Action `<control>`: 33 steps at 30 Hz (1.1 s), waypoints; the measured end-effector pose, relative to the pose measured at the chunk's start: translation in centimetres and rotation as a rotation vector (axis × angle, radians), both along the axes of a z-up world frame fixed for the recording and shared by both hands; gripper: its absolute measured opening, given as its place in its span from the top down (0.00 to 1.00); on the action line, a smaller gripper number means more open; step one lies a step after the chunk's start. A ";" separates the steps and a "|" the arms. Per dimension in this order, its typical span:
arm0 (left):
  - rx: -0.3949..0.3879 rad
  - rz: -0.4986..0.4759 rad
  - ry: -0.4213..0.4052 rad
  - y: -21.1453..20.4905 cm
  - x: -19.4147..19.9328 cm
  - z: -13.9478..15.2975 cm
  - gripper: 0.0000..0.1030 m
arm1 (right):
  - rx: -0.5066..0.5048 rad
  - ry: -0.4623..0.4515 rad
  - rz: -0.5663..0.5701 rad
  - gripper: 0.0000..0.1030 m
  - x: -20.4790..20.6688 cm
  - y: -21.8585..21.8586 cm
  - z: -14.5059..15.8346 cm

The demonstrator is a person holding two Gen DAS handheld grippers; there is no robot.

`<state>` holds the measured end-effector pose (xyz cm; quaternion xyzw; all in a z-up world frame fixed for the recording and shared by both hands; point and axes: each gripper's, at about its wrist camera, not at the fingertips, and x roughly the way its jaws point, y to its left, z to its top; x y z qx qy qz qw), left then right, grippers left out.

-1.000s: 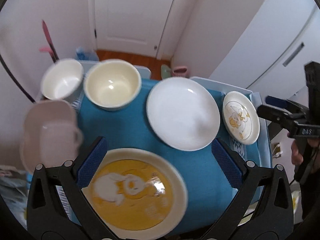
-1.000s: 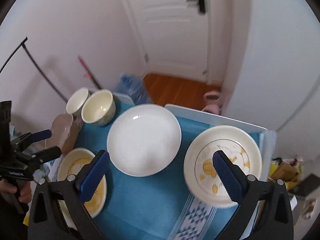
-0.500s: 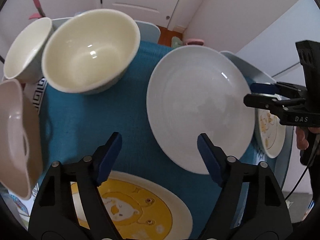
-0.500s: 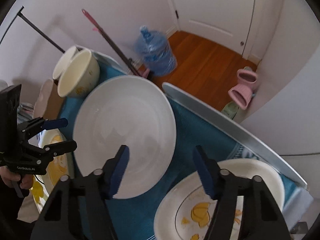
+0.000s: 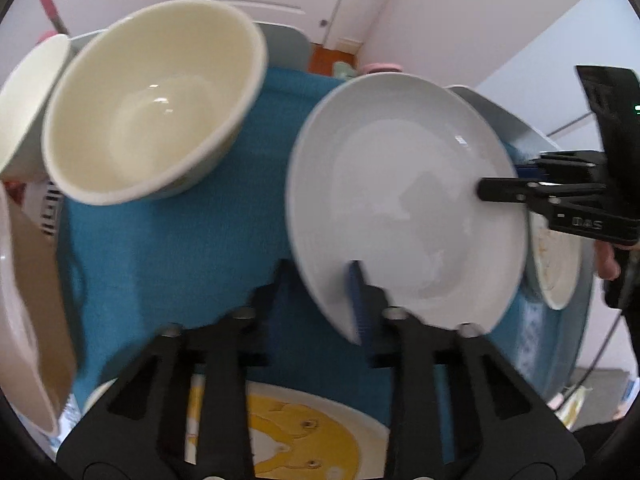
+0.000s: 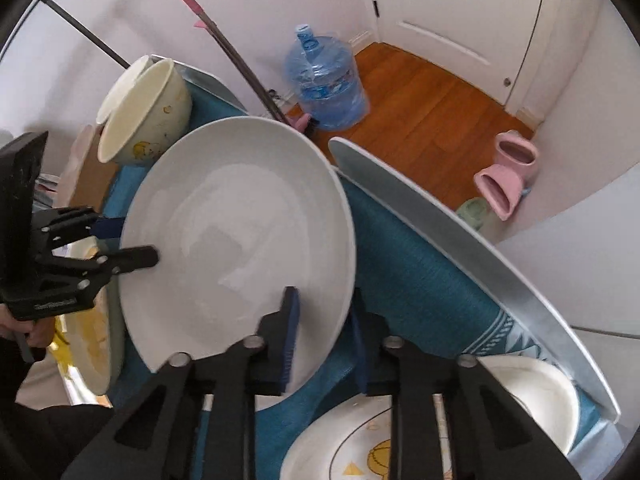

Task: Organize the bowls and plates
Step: 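Grasp the rim of the plain white plate with both grippers, then lower the white plate onto the lion plate and open both grippers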

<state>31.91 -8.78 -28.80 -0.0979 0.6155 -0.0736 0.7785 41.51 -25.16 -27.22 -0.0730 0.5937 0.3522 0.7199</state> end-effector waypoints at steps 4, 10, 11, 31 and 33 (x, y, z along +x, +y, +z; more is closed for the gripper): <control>0.049 0.002 -0.014 -0.9 -0.4 0.5 0.82 | 0.000 -0.009 -0.023 0.81 -0.1 0.0 0.0; 0.083 -0.003 -0.030 -0.8 -0.8 1.5 0.82 | 0.000 -0.016 -0.041 0.81 -0.1 0.0 0.0; 0.082 -0.004 -0.033 -0.8 -1.0 1.8 0.82 | 0.002 -0.016 -0.044 0.81 -0.2 0.0 0.1; 0.119 0.116 -0.128 2.5 -9.4 9.3 0.82 | 0.042 -0.070 0.041 0.81 -7.1 2.5 7.2; 0.131 0.126 -0.134 3.6 -11.1 9.7 0.82 | 0.055 -0.070 0.044 0.81 -9.0 3.3 7.6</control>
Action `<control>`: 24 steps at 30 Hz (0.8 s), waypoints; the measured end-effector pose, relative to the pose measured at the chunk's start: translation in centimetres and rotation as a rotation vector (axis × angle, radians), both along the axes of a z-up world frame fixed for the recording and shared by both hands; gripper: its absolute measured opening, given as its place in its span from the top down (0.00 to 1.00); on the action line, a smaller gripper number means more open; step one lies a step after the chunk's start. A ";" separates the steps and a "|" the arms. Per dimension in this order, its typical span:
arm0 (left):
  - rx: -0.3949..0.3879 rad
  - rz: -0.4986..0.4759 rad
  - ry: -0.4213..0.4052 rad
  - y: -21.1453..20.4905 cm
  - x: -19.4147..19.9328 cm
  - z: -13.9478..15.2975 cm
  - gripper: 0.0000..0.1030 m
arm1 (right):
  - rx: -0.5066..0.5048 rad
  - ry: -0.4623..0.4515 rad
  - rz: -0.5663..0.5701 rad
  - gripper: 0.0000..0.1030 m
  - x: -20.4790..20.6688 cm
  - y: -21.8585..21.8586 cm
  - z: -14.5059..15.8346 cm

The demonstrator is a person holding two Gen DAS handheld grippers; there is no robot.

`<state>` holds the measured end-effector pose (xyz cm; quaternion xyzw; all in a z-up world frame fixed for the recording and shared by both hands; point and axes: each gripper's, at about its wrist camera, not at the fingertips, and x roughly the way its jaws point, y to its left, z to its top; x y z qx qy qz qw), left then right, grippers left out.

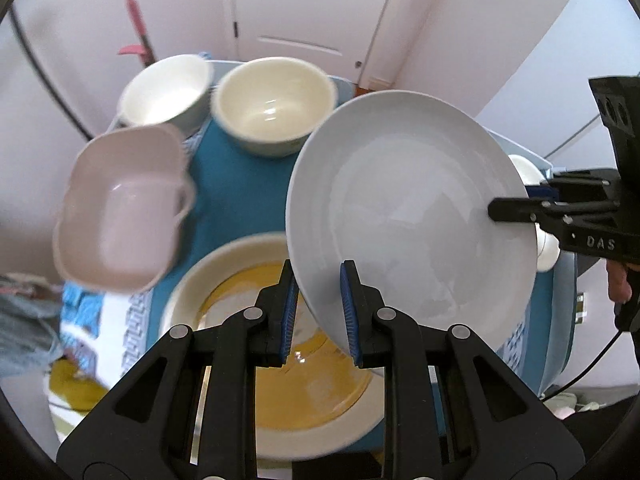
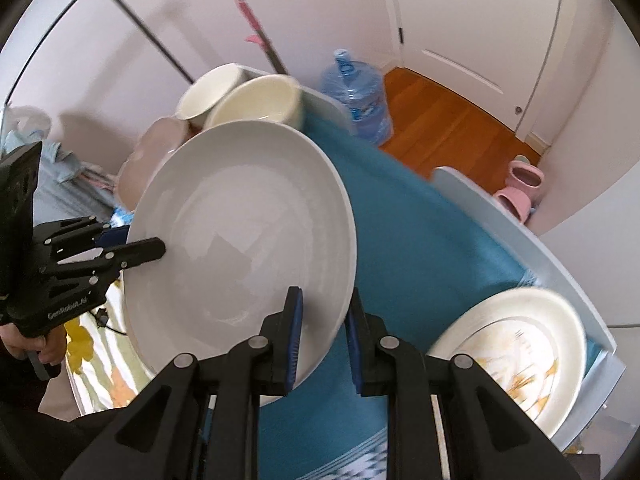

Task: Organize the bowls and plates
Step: 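Lower the white plate onto the lion plate and open both grippers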

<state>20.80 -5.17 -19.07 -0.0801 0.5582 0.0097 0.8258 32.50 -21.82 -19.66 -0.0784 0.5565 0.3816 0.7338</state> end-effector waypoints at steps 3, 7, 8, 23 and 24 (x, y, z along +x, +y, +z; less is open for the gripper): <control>0.005 -0.002 0.006 1.3 -2.0 0.0 0.82 | 0.006 0.011 -0.005 0.81 -2.7 1.4 -0.2; 0.015 -0.048 0.027 2.5 -3.3 -0.8 0.82 | 0.005 0.047 -0.070 0.82 -6.3 3.0 -1.6; 0.011 -0.061 0.031 2.9 -3.8 -1.0 0.82 | 0.004 0.060 -0.093 0.82 -7.1 3.3 -2.1; -0.020 -0.317 0.096 4.7 -4.7 -7.2 0.82 | -0.055 0.017 -0.452 0.82 -12.4 5.5 -4.5; -0.006 -0.329 0.093 4.5 -4.5 -7.3 0.82 | -0.058 0.013 -0.465 0.82 -12.5 5.7 -4.6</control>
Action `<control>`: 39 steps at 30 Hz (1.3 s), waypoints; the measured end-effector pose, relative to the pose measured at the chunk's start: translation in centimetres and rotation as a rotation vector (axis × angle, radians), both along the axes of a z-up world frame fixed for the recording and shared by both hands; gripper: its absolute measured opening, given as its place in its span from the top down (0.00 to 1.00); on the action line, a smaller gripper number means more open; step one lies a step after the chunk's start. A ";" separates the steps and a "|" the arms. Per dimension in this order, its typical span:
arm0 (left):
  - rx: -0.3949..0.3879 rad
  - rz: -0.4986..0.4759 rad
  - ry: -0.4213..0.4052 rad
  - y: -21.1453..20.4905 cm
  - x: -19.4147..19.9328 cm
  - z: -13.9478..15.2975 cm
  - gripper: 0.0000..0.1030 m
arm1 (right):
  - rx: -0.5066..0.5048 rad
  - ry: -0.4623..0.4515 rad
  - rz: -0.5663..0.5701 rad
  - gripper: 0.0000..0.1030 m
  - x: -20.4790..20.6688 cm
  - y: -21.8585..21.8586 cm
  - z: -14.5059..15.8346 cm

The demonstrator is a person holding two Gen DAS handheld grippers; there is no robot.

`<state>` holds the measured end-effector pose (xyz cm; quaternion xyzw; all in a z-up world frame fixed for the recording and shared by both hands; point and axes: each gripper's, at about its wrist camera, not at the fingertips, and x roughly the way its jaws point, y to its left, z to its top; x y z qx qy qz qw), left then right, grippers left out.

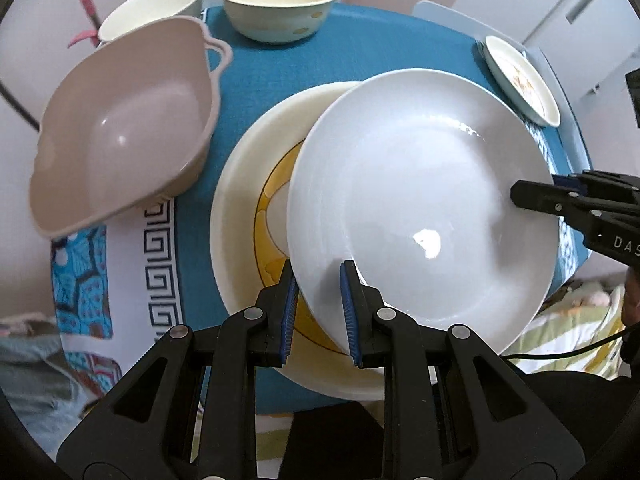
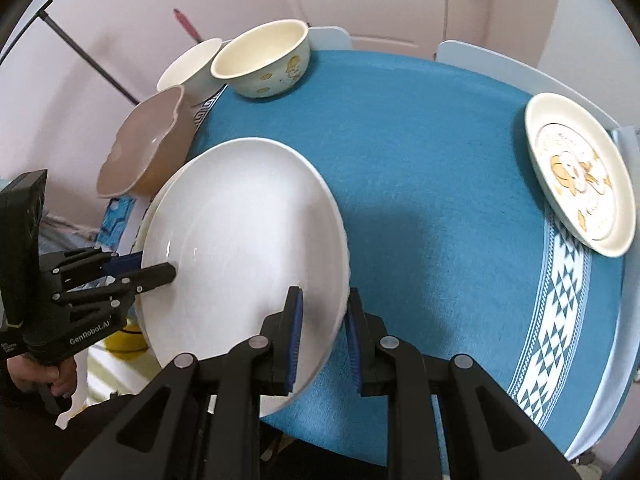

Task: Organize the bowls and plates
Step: 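Lower the white plate onto the lion plate and open both grippers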

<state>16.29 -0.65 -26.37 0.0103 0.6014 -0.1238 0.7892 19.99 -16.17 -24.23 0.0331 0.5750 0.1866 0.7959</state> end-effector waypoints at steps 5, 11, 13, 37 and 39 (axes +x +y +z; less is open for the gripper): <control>0.062 -0.044 -0.023 -0.7 0.8 -0.3 0.82 | -0.022 -0.016 -0.031 0.82 -0.5 0.7 -0.4; 0.152 -0.100 -0.071 -1.4 1.2 -0.5 0.82 | -0.071 -0.032 -0.040 0.82 -1.4 1.7 -1.0; 0.182 -0.119 -0.088 -1.7 1.1 -0.5 0.82 | -0.089 -0.042 -0.040 0.82 -1.6 2.1 -1.0; 0.433 -0.206 -0.217 -3.6 -1.5 -0.1 0.82 | -0.267 -0.109 0.029 0.82 -2.1 5.0 -1.1; 0.440 -0.207 -0.221 -3.6 -1.6 -0.1 0.82 | -0.276 -0.111 0.032 0.82 -2.1 5.1 -1.1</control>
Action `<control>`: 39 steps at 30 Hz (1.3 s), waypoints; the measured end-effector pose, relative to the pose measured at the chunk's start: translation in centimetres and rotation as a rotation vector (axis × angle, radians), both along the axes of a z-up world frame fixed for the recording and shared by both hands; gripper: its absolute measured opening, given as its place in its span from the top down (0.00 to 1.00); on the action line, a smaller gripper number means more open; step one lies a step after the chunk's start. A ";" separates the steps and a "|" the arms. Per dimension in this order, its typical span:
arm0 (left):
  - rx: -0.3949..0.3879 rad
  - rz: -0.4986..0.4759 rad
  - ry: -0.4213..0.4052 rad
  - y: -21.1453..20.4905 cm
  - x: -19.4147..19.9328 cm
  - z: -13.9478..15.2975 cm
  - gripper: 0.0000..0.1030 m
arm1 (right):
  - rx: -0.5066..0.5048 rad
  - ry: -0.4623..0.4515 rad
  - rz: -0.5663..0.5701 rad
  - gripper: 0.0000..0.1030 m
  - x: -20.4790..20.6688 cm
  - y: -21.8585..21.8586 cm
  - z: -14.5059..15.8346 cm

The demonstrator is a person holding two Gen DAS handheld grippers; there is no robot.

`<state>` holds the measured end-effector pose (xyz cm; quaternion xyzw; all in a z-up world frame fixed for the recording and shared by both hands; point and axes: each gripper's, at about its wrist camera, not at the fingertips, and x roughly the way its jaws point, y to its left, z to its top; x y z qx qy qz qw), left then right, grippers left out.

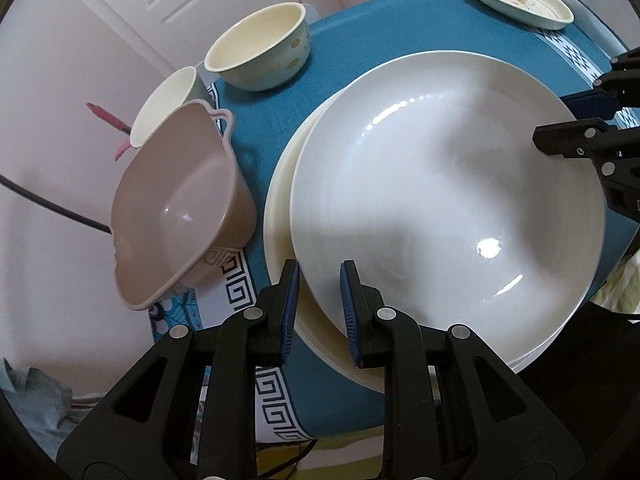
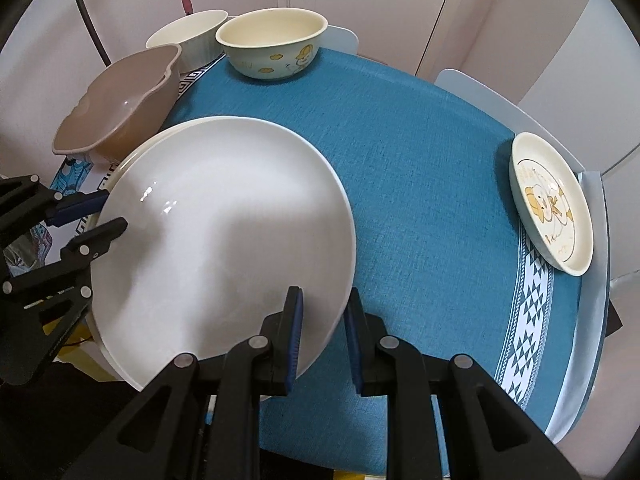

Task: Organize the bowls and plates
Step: 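Lower the white plate onto the lion plate and open both grippers, then grasp the rim of the small duck-print plate with both grippers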

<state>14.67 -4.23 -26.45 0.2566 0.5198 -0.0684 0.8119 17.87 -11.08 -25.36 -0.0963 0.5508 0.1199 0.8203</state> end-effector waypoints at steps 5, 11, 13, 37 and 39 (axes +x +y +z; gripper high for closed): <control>0.011 0.004 -0.009 -0.1 -0.5 0.1 0.82 | -0.008 0.000 0.000 0.82 0.0 0.2 0.0; 0.000 0.016 -0.016 0.6 -0.2 0.3 0.82 | -0.011 0.000 -0.004 0.82 0.0 0.3 0.0; -0.005 0.017 -0.015 0.6 0.0 0.2 0.82 | -0.010 0.001 -0.007 0.81 0.0 0.2 0.0; -0.356 -0.162 -0.198 -4.5 4.2 13.3 0.00 | 0.298 -0.181 -0.379 0.00 -2.1 -11.7 8.7; -0.432 -0.221 -0.172 -6.0 5.4 14.3 0.00 | 0.309 -0.184 -0.424 0.00 -2.8 -13.2 9.1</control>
